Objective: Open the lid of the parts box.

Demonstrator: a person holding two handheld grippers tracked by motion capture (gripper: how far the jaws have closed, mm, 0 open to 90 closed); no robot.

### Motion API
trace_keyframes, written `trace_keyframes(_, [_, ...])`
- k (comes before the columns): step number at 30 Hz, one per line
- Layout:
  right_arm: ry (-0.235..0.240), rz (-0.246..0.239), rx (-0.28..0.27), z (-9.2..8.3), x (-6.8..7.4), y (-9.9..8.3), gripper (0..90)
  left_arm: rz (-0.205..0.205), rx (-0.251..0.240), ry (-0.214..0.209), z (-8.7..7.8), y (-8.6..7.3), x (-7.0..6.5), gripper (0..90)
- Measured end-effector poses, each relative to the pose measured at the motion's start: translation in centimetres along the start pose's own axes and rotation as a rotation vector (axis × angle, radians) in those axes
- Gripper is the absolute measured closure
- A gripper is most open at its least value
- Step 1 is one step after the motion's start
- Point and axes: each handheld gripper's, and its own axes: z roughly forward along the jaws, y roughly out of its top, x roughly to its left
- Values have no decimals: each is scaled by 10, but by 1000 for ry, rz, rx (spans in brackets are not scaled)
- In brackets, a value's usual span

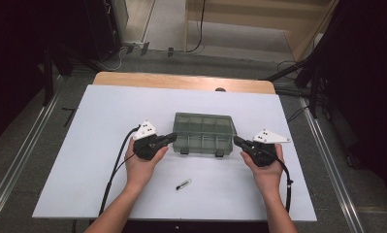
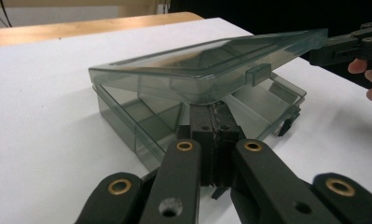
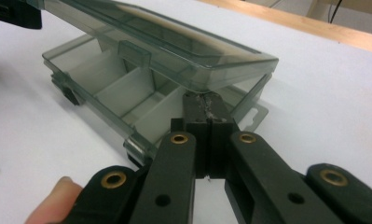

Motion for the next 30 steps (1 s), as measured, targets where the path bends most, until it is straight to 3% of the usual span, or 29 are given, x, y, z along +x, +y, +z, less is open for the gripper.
trace_keyframes(14, [4,17,-68,3,-6,23,900,-3,-81,14,9,23,4,900])
trace_keyframes(21, [-21,27,-102,5,-8,31,900,12,-106,16,18,33,2,899])
trace_keyframes(30, [-44,32,-121,11,-8,45,900,-9,-135,22,24,46,1,900])
